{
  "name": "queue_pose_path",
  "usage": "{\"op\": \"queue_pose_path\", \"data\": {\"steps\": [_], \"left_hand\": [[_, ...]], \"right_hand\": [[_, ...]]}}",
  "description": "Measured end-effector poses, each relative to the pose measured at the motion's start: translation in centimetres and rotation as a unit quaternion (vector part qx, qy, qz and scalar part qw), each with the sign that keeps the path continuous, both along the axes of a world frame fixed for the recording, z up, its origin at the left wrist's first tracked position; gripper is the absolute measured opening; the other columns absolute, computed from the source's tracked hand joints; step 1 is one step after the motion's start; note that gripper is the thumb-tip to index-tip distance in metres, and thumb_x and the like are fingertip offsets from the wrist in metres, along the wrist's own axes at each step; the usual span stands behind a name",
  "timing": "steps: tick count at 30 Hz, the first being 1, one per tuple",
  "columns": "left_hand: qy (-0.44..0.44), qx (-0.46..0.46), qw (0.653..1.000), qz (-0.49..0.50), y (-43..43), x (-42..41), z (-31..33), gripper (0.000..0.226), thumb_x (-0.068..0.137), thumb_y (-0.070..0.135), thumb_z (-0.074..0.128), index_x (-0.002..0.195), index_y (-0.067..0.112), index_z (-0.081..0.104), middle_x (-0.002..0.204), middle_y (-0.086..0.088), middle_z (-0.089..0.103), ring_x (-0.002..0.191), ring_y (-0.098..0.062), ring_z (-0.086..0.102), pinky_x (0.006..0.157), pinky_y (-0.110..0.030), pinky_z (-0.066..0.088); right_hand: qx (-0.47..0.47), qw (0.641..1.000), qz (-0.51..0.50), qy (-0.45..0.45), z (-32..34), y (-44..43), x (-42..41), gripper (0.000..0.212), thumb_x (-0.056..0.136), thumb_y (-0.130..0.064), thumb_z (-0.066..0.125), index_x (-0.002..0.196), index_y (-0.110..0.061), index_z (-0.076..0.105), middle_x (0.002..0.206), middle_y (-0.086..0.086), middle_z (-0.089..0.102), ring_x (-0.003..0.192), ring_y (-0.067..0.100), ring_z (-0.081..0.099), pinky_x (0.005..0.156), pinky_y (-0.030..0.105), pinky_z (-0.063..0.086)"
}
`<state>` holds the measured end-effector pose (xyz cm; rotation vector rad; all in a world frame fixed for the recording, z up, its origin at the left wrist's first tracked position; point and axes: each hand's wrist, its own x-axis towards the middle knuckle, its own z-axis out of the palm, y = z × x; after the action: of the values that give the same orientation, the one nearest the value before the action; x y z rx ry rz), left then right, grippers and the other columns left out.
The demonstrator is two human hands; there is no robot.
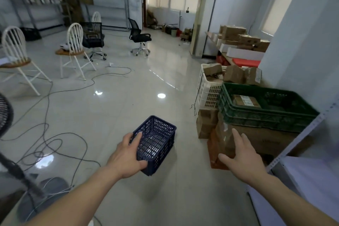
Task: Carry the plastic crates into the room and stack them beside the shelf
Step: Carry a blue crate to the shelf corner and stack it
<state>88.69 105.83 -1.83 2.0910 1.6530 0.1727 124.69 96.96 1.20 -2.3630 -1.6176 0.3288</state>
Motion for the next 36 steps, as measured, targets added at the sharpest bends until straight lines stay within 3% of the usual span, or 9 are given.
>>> {"op": "queue_pose_path", "data": {"steps": [4, 19, 28, 36], "left_hand": [[-0.015, 0.005, 1.0, 0.014, 7.1, -0.2, -0.4, 0.109, 0.075, 0.054, 0.066, 0.161, 0.031, 0.002, 0.164, 0.0, -0.001, 0.147, -0.029, 0.023, 0.114, -0.04, 0.036], [-0.031, -0.01, 0.998, 0.052, 22.9, -3.4, -0.3, 0.108, 0.079, 0.052, 0.068, 0.161, 0.031, 0.0, 0.165, 0.004, -0.003, 0.149, -0.025, 0.02, 0.115, -0.042, 0.035], [-0.012, -0.021, 0.993, 0.118, 29.6, -5.6, -1.8, 0.11, 0.078, 0.051, 0.067, 0.161, 0.031, -0.002, 0.165, 0.003, -0.004, 0.149, -0.025, 0.019, 0.114, -0.039, 0.036], [-0.002, -0.033, 0.979, 0.201, 37.9, -5.6, -2.6, 0.11, 0.077, 0.052, 0.066, 0.161, 0.031, -0.002, 0.165, 0.003, -0.002, 0.148, -0.026, 0.022, 0.112, -0.04, 0.037]], "right_hand": [[0.013, 0.999, 0.013, -0.026, 0.8, 6.3, 0.0, 0.105, 0.091, -0.061, 0.064, 0.166, -0.031, -0.003, 0.175, 0.007, 0.006, 0.16, 0.028, 0.013, 0.118, 0.054, 0.037], [-0.003, 0.999, 0.033, -0.03, 1.3, 25.7, -4.2, 0.107, 0.09, -0.058, 0.067, 0.166, -0.033, -0.004, 0.175, 0.006, 0.006, 0.158, 0.031, 0.021, 0.12, 0.057, 0.034], [-0.013, 0.994, 0.106, -0.026, -1.4, 38.2, -5.5, 0.108, 0.087, -0.062, 0.067, 0.165, -0.031, -0.001, 0.174, 0.004, 0.01, 0.156, 0.031, 0.025, 0.117, 0.058, 0.039], [-0.055, 0.982, 0.178, -0.016, -2.3, 50.8, -4.5, 0.11, 0.088, -0.053, 0.073, 0.166, -0.031, -0.002, 0.174, 0.005, 0.009, 0.156, 0.031, 0.026, 0.12, 0.052, 0.035]]}}
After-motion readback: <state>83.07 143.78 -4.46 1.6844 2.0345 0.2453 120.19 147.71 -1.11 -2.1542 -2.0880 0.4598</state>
